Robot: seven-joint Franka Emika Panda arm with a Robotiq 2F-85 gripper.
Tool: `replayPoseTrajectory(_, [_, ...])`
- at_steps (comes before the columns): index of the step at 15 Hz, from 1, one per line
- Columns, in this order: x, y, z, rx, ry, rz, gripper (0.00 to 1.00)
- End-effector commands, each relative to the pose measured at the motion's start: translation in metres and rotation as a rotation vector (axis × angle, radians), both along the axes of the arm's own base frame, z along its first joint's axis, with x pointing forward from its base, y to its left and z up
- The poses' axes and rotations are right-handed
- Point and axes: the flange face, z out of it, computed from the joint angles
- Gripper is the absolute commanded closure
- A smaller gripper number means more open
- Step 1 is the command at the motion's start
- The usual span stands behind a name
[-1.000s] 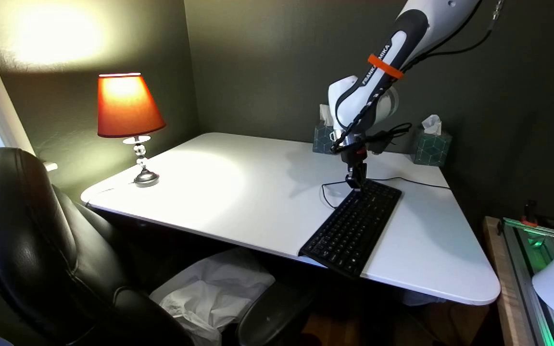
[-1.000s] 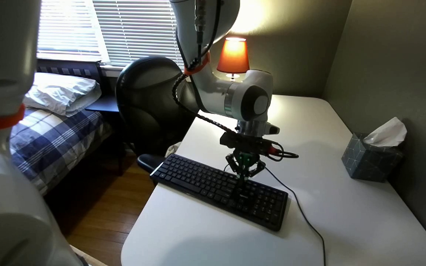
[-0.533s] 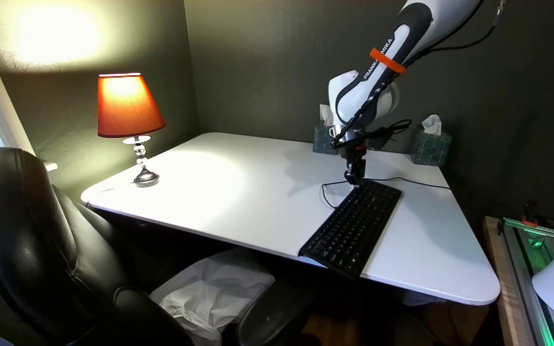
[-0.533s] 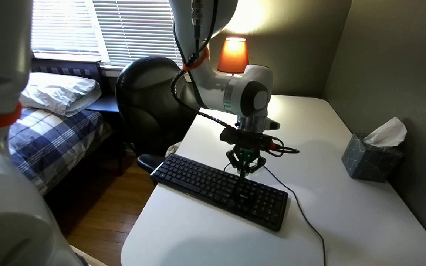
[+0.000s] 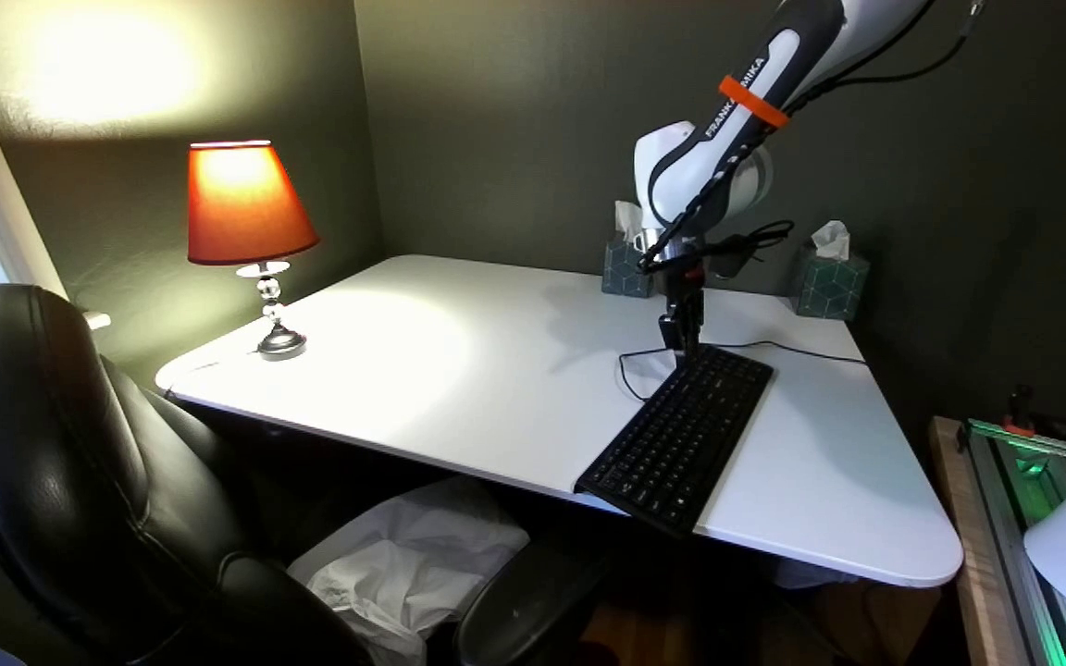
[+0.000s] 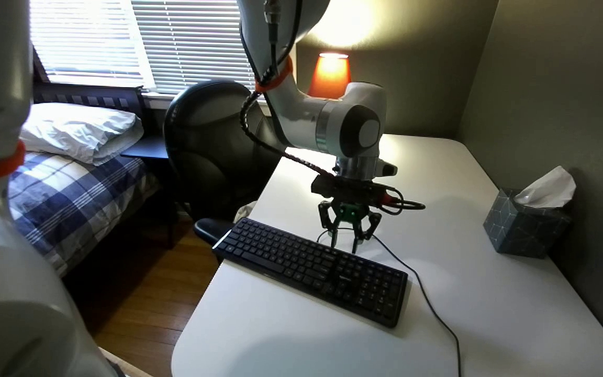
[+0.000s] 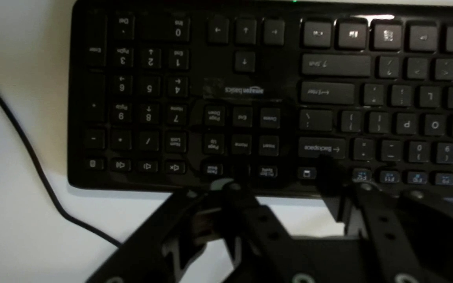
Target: Press the insert button on the keyboard
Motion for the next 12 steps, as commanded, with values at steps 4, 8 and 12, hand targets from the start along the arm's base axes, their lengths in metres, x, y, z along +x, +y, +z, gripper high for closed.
replayPoseTrajectory(4, [-0.011,0.006,0.013,-0.013,-0.012,0.004,0.0])
replayPoseTrajectory(8, [-0.013,0.006,0.018,-0.018,-0.021,0.004,0.0])
replayPoseTrajectory(12, [-0.006,0.003,0.019,-0.008,-0.021,0.005,0.0])
